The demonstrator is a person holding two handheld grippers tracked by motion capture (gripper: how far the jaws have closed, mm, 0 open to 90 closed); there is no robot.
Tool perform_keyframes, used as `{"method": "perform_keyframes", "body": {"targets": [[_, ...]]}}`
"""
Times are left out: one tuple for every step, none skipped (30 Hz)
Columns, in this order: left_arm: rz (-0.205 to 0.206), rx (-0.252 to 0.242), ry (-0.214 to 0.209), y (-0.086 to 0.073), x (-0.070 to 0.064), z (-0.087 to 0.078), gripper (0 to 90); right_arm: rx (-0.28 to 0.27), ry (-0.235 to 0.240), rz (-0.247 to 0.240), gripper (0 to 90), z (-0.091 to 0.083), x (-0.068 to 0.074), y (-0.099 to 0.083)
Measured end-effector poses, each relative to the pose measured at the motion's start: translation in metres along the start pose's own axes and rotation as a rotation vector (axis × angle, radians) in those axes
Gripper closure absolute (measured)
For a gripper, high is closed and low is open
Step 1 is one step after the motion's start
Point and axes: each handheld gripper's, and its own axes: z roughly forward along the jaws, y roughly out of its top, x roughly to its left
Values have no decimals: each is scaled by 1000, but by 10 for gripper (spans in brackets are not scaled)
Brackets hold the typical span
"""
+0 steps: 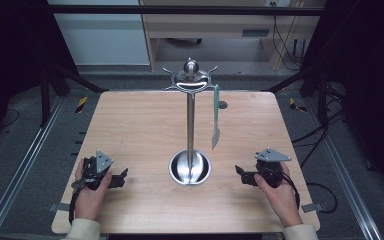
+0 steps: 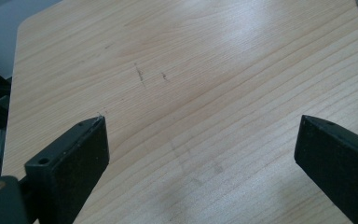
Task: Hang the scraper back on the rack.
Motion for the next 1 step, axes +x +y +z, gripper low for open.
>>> {"method": "perform_keyframes", "body": {"targets": [[0, 1, 0, 0, 0, 0, 28, 8, -2, -1, 107, 1, 0, -2]]}}
